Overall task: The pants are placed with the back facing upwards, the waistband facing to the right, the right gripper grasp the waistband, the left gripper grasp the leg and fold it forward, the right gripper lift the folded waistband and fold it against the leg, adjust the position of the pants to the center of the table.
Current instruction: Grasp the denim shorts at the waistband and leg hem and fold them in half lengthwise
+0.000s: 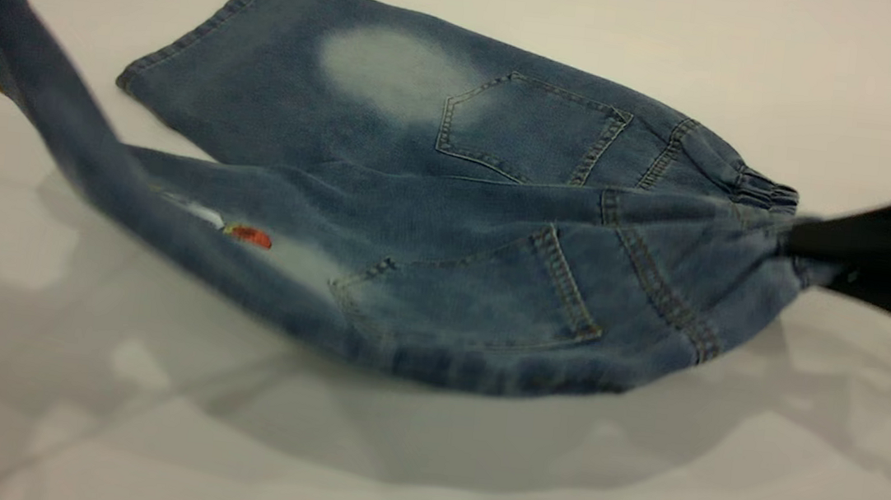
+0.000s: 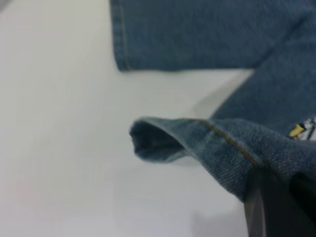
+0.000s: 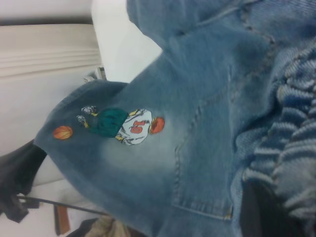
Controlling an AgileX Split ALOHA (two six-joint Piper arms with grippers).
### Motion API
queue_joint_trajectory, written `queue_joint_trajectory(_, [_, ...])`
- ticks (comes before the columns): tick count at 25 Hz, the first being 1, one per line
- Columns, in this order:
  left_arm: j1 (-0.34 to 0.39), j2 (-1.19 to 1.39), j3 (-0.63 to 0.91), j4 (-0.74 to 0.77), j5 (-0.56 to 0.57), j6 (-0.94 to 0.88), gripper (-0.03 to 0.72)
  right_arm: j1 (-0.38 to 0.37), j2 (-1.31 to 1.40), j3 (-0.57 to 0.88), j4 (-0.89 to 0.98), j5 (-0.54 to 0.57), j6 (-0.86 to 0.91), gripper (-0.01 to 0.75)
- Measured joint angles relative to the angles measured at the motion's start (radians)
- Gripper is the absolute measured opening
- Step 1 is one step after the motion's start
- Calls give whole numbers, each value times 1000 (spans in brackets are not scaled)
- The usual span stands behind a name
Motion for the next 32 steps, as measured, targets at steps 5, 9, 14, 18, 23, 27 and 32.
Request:
queue_joint_trajectory(5, [0,1,-61,32,-4,-5,58,0,-15,-51,-1,0,8,38])
queue_joint_trajectory(9, [3,19,-93,81,-13,-62,58,0,-26,-62,2,-1,125,38])
queue_joint_trajectory(14, [3,83,-97,135,-57,-106,58,0,-41,-82,0,1,279,38])
queue_joint_trajectory(18, [3,143,-97,139,-109,-141,58,0,-41,-136,1,0,407,38])
queue_joint_trajectory(23, [3,193,-107,141,-170,-174,58,0,-41,-195,1,0,636,38])
queue_joint_trajectory(27, [3,216,-155,166,-170,-181,58,0,-41,-224,1,0,819,38])
queue_joint_trajectory(32, [3,270,-235,166,-171,-187,58,0,-41,-258,3,-34,1011,38])
